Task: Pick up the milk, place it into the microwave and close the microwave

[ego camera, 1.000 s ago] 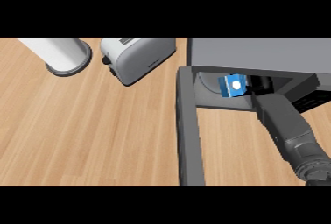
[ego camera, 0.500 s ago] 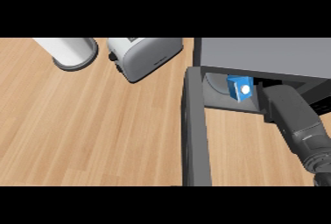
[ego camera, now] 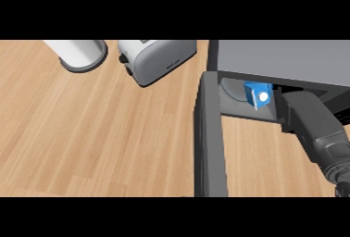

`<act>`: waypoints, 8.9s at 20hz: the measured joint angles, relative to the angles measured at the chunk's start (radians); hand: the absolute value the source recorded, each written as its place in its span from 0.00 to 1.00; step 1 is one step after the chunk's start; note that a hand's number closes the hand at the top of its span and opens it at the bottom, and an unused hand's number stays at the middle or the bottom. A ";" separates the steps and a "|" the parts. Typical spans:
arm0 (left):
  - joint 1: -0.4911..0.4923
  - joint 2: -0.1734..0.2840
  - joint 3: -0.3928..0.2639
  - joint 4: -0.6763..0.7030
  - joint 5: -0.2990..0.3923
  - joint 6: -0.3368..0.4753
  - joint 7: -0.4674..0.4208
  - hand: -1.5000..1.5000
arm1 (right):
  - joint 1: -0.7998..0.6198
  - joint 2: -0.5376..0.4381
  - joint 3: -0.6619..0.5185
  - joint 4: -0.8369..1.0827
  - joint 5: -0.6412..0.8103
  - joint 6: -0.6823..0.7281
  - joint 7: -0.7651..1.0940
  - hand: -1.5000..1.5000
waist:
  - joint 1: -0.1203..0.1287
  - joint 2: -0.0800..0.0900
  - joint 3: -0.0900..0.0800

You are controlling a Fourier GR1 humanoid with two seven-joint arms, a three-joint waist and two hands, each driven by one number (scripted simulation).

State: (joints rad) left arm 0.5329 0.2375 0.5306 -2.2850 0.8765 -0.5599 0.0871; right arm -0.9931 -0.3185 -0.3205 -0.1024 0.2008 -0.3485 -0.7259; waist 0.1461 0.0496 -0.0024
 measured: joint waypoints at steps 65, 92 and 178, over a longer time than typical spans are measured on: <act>-0.113 -0.010 -0.143 0.120 -0.199 -0.046 0.035 0.00 | -0.144 0.095 0.035 0.034 0.003 -0.069 0.076 0.00 | -0.013 0.025 0.027; -0.238 -0.217 -0.476 0.338 -0.716 -0.210 -0.087 1.00 | 0.244 0.234 0.012 -0.113 -0.108 0.546 -0.130 0.00 | -0.170 -0.059 0.001; -1.439 -0.238 -1.391 1.425 -0.166 1.161 -0.425 1.00 | 1.320 -0.164 0.203 -1.994 -0.927 0.835 0.596 0.00 | -0.384 0.006 -0.001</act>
State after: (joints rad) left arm -0.9059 -0.0004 -0.8600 -0.8600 0.7109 0.6016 -0.3381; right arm 0.3266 -0.4829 -0.1179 -2.0969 -0.7260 0.4860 -0.1302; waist -0.2377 0.0554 -0.0029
